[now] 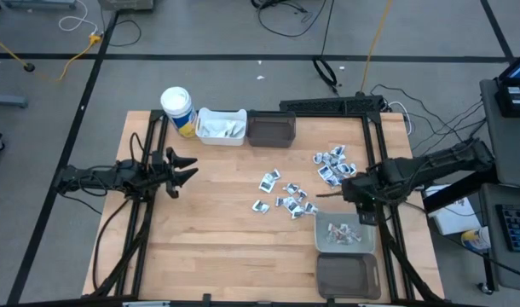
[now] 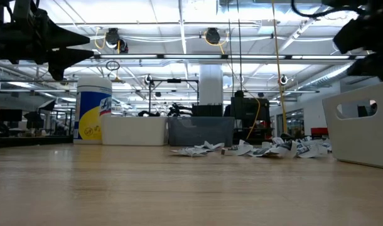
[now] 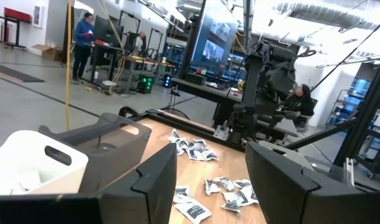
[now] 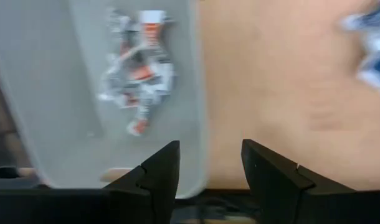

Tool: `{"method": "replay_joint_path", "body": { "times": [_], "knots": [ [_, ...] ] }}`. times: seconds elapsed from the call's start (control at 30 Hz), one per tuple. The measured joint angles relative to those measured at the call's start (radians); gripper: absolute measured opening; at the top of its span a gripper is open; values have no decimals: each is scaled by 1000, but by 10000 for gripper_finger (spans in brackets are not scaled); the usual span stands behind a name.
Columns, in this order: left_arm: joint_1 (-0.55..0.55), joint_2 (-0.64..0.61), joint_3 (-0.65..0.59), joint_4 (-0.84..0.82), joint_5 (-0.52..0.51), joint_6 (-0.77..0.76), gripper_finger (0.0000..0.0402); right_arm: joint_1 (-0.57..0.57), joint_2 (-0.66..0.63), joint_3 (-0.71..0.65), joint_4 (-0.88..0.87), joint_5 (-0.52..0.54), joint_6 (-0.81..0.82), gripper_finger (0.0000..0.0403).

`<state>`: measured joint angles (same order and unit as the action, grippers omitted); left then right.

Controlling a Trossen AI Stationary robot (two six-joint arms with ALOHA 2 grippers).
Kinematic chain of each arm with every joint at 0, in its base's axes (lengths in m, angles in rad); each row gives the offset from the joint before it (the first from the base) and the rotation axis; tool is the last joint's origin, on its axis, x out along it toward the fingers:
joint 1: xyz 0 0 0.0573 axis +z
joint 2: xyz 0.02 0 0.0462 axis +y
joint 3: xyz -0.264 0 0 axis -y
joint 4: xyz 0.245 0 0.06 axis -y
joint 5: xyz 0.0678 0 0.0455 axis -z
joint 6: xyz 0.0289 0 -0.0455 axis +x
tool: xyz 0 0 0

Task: Pick & Place First Aid Supplies
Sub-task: Put the gray towelette pack into the top black bin

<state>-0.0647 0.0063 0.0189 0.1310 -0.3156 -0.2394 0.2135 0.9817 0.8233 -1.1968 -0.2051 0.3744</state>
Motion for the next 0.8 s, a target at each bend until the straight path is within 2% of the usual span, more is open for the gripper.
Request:
{"method": "replay_joint_path", "body": {
  "times": [0.2, 0.37, 0.6, 0.8],
  "knots": [
    [0, 0, 0, 0, 0, 0, 196, -116, 185, 178, -66, 146, -287, 166],
    [0, 0, 0, 0, 0, 0, 196, -240, 383, 384, -37, 181, -534, 166],
    [0, 0, 0, 0, 0, -1, 196, -409, 684, 686, 22, 179, -550, 166],
    [0, 0, 0, 0, 0, -1, 196, -442, 891, 899, 39, 176, -681, 166]
  ]
}}
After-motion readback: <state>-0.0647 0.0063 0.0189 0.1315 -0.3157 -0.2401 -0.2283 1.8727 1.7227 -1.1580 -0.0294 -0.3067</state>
